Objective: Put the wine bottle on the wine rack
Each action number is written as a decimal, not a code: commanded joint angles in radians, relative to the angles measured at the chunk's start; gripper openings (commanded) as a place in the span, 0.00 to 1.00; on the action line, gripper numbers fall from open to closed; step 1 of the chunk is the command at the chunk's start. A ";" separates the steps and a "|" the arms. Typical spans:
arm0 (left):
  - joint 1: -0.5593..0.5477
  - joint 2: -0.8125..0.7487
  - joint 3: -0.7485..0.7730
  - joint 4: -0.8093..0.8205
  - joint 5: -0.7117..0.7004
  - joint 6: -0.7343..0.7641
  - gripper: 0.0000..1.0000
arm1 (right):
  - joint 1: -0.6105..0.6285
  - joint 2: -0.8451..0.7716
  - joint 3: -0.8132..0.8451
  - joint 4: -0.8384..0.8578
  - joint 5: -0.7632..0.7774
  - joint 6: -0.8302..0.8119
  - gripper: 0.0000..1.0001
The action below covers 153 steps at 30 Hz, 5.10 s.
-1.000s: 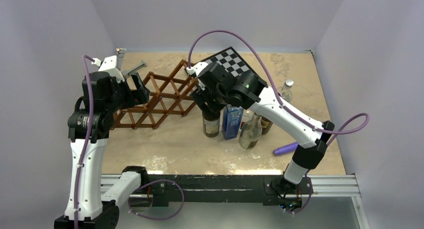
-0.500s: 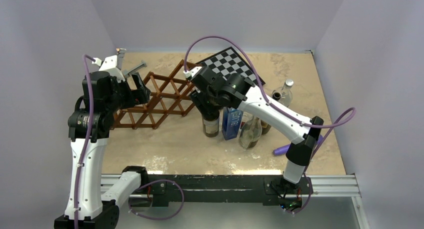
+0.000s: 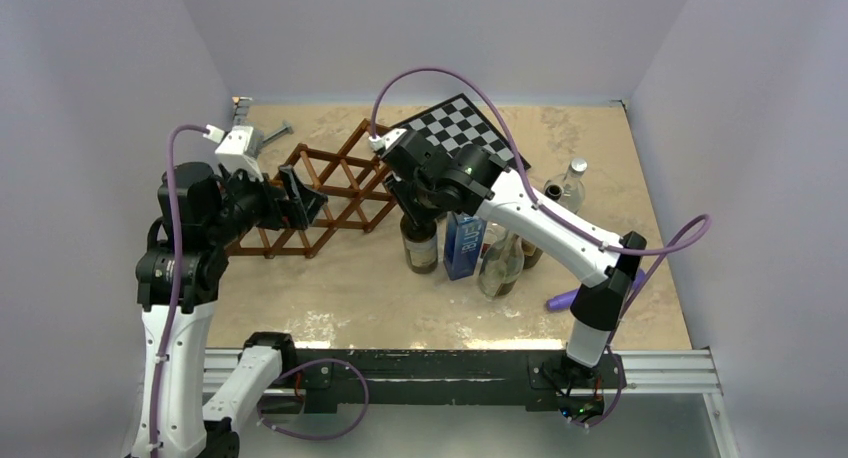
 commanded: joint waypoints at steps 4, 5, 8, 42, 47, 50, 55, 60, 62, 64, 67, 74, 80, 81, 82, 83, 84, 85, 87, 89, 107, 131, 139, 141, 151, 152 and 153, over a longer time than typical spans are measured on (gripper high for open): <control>-0.004 -0.108 -0.188 0.321 0.638 0.034 0.99 | -0.003 -0.110 0.212 -0.035 -0.014 -0.026 0.00; -0.004 -0.122 -0.231 0.386 0.692 0.004 0.99 | -0.003 -0.119 0.254 -0.051 -0.032 -0.028 0.00; -0.014 -0.150 -0.353 0.634 0.811 -0.126 0.99 | -0.003 -0.137 0.338 -0.105 -0.102 -0.033 0.00; -0.620 0.134 -0.693 1.365 0.752 -0.142 0.51 | -0.014 -0.271 0.430 -0.131 -0.493 0.125 0.00; -0.618 0.109 -0.545 0.942 0.599 0.167 0.00 | -0.017 -0.304 0.395 -0.139 -0.496 0.116 0.22; -0.619 0.099 -0.434 0.715 0.466 0.353 0.00 | -0.017 -0.364 0.298 -0.099 -0.461 0.105 0.77; -0.619 0.084 -0.290 0.589 0.236 0.580 0.00 | -0.017 -0.471 0.228 -0.038 -0.327 0.078 0.98; -0.620 0.130 -0.137 0.415 0.195 0.865 0.00 | -0.038 -0.434 0.384 -0.146 -0.278 0.105 0.89; -0.619 0.175 -0.041 0.314 0.169 0.971 0.00 | -0.046 -0.374 0.490 -0.239 -0.278 0.115 0.84; -0.619 0.203 0.013 0.253 0.148 1.058 0.00 | -0.046 -0.350 0.513 -0.274 -0.278 0.121 0.83; -0.620 0.206 0.009 0.264 0.112 1.185 0.00 | -0.052 -0.365 0.442 -0.257 -0.289 0.126 0.83; -0.646 0.194 -0.035 0.360 -0.017 1.403 0.00 | -0.069 -0.250 0.472 -0.378 -0.397 0.086 0.82; -0.686 0.193 -0.048 0.470 -0.034 1.435 0.00 | -0.067 -0.175 0.472 -0.414 -0.434 0.045 0.78; -0.687 0.190 -0.055 0.488 -0.038 1.444 0.00 | -0.066 -0.166 0.464 -0.418 -0.434 0.044 0.76; -0.687 0.189 -0.058 0.497 -0.044 1.454 0.00 | -0.066 -0.162 0.452 -0.419 -0.438 0.041 0.74; -0.688 0.190 -0.059 0.502 -0.049 1.459 0.00 | -0.066 -0.159 0.438 -0.417 -0.446 0.038 0.71; -0.688 0.192 -0.057 0.505 -0.053 1.459 0.00 | -0.066 -0.157 0.424 -0.414 -0.458 0.037 0.69; -0.688 0.194 -0.054 0.504 -0.057 1.459 0.00 | -0.064 -0.158 0.405 -0.406 -0.475 0.036 0.68; -0.688 0.195 -0.054 0.518 -0.059 1.445 0.00 | -0.060 -0.161 0.367 -0.386 -0.495 0.041 0.67; -0.687 0.198 -0.061 0.540 -0.071 1.433 0.00 | -0.056 -0.157 0.347 -0.381 -0.498 0.048 0.65; -0.686 0.236 -0.058 0.583 -0.133 1.378 0.00 | -0.049 -0.105 0.266 -0.334 -0.497 0.059 0.36; -0.686 0.090 -0.298 0.682 -0.201 1.291 0.99 | -0.046 -0.329 0.119 -0.004 -0.131 0.057 0.00; -0.687 0.056 -0.193 0.496 -0.254 1.062 0.99 | -0.047 -0.405 0.017 0.043 -0.089 0.028 0.00; -0.686 0.027 -0.181 0.492 -0.267 0.952 0.99 | -0.046 -0.412 -0.021 0.054 -0.078 0.034 0.00; -0.685 -0.122 -0.100 0.428 -0.523 0.442 0.99 | -0.011 -0.473 -0.208 0.210 -0.099 0.013 0.00; -0.685 -0.100 -0.061 0.374 -0.548 0.412 0.99 | 0.005 -0.470 -0.221 0.223 -0.095 0.006 0.00; -0.685 -0.082 -0.011 0.303 -0.568 0.375 0.99 | 0.026 -0.470 -0.239 0.242 -0.088 -0.002 0.00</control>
